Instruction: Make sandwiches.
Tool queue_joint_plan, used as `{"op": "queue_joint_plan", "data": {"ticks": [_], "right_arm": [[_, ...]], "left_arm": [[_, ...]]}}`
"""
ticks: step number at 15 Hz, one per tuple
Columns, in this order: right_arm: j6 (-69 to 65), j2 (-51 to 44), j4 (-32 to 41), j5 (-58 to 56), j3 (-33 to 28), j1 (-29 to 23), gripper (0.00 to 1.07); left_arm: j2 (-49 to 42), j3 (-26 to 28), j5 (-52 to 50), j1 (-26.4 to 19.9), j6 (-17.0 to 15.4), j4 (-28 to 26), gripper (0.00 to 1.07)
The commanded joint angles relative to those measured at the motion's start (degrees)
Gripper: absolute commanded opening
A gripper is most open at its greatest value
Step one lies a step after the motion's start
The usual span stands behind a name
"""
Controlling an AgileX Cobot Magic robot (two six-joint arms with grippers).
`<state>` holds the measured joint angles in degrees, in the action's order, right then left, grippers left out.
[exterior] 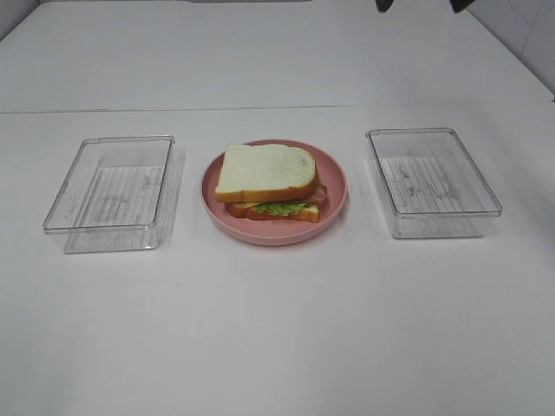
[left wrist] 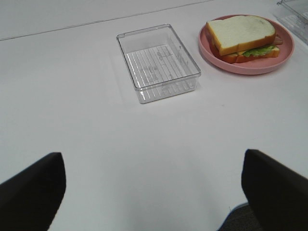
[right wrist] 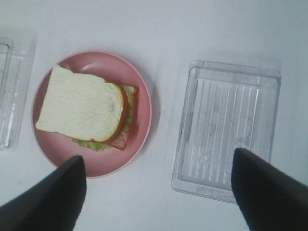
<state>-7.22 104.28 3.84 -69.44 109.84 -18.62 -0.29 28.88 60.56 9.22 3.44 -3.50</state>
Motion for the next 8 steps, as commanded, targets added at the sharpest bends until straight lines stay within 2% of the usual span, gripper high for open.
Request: {"op": "queue_joint_plan", "data": {"ticks": [1,5,6,8], "right_arm": [[2.46,-7.05,-0.40,-4.53,-3.72,-0.06,0.78],[4.70,-19.71,-0.63,-4.53,-19.82,-0.06,0.78],[5.61,-27.90,-0.97,-4.41,-30.88,-0.06,0.78],[5.61,-35.70,-1.15,-4.35,-42.00,-0.06,0.78]], "left_arm": [[-1.26,-0.29,-0.63,0.00,-0.46,-0.17,0.94],[-1.26,-0.29,-0.63,0.00,-0.46,-0.17,0.94],[-1.26,-0.29,-0.63,0.00,-0.46,-0.17,0.94],[-1.26,-0.29,-0.63,0.00,-0.46,-0.17,0.94]]}}
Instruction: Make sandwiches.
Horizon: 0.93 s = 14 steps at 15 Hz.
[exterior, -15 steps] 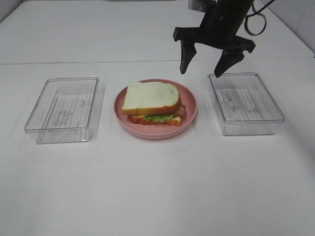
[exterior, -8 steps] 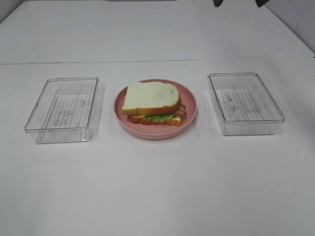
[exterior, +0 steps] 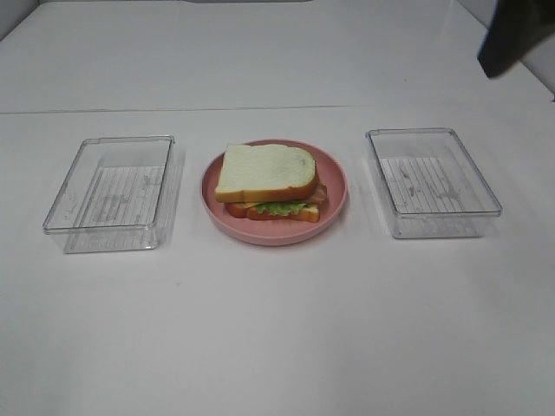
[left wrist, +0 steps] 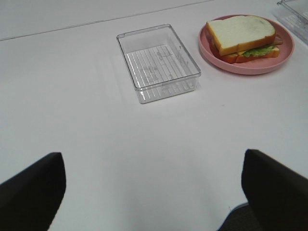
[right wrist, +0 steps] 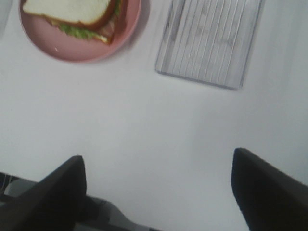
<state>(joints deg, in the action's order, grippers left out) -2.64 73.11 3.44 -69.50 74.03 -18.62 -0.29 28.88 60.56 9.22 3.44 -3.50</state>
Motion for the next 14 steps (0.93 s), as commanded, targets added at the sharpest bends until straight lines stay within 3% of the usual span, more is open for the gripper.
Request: {"op": "queue_joint_plan", "data": {"ticks": [1,5,8,10,14], "right_arm": [[1.03,-9.00,-0.80,-4.30,-11.23,-0.06,0.78],[1.95,-23.78,-0.80,-3.55,-27.50,-0.06,0.78],[6.07,-40.85,-0.74,-0.34,-39.25,-0.06,0.78],[6.82,-49.90,-0.74,3.44,-43.20,-0.06,0.77],[8.08,-63.20,0.97,8.65,-45.21,-0.06,0.76]], "left_arm": [[-1.26,-0.29,-0.63,0.00,-0.46,-0.17,0.94],[-1.26,-0.29,-0.63,0.00,-0.40,-0.29,0.94],[-1.26,-0.29,-0.63,0.00,0.17,-0.57,0.94],[-1.26,-0.29,-0.63,0.00,1.09,-1.38,0.94],[-1.26,-0.29,-0.63,0.00,1.09,-1.38,0.94]]}}
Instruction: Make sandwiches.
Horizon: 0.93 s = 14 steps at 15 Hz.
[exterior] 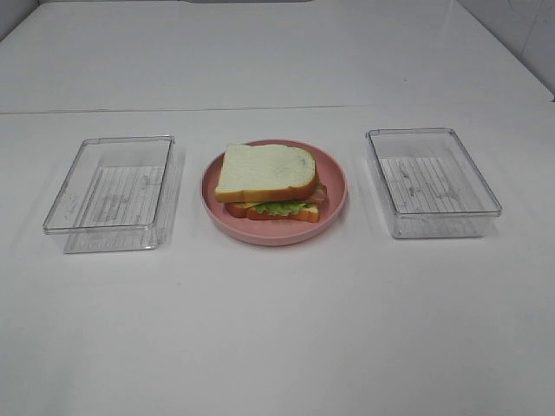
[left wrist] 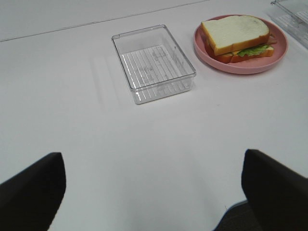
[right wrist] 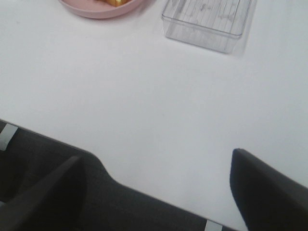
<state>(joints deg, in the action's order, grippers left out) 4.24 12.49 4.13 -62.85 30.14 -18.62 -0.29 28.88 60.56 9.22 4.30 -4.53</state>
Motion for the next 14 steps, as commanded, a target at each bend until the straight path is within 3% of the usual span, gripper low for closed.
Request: {"op": "queue_joint_plan", "data": {"ticks": [1,14], "right_arm": [[1.20,-3.38,0.40,2.01,-1.15,-0.06,0.76],[1.15,-3.95,0.52,2.01,-1.15,0.06,0.76]], "left_arm": [[-1.26,-0.29,-0.63,0.00,0.23,-0.34,0.94],[-1.26,-0.29,-0.63,0.00,0.06,-0.29,0.94]]}}
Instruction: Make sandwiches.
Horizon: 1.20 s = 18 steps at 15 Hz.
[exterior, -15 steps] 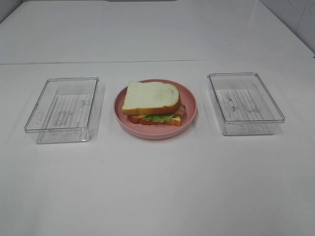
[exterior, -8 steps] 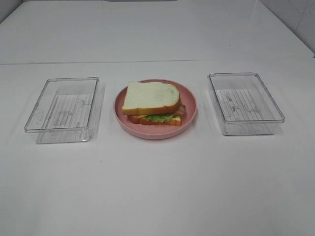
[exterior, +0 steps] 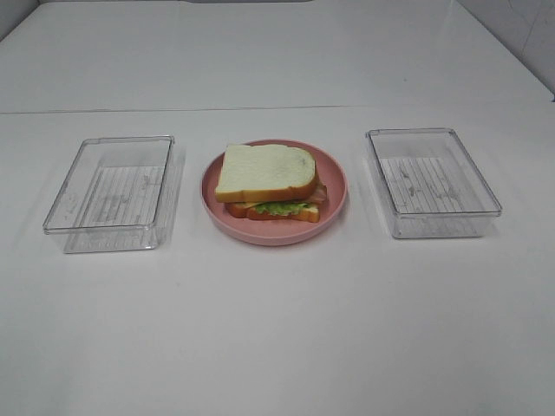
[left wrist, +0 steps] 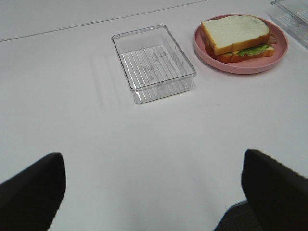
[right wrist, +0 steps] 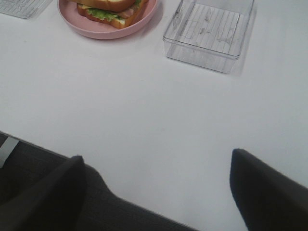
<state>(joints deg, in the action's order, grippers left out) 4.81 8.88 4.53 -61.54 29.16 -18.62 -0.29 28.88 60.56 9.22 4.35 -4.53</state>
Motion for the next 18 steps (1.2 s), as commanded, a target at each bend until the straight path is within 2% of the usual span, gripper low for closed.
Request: {"op": "queue_joint_plan", "data": {"ticks": [1,2,3,5,7,10,18], "right_arm": [[0.57,-0.34,0.57,0.69,-0.17,1.26,0.76],[0.57,-0.34,0.57,0.69,-0.17,6.88,0.76],[0.57,-0.52,0.57,0.69,-0.17,10.14,0.76],[0.57,-1.72,0.57,0.74,-0.17,14.90,0.76],[0.57,-5.10,0.52,0.74,-0.17,18.68,0.76],[0.57,-10.14,0.46,0.74,-0.17,18.74,0.76],[0.57,-10.03,0.52,0.74,-0.17,18.74,0.76]], "left_arm": [[-1.26,-0.29,-0.63,-0.69,-0.06,-0.23,0.94],[-1.26,-0.29,-0.63,-5.33,-0.06,-0.29,0.94],[-1.26,-0.29,-0.63,-7.68,-0.06,-0.29,0.94],[-1.32,-0.29,-0.63,-10.08,-0.06,-0.29,0.94],[-1.43,-0.29,-0.63,-10.31,-0.06,-0.29,0.94],[-1.43,-0.29,-0.63,-10.20,-0.06,-0.29,0.94],[-1.49,-0.29,-0.69,-10.20,-0.06,-0.29,0.94]]}}
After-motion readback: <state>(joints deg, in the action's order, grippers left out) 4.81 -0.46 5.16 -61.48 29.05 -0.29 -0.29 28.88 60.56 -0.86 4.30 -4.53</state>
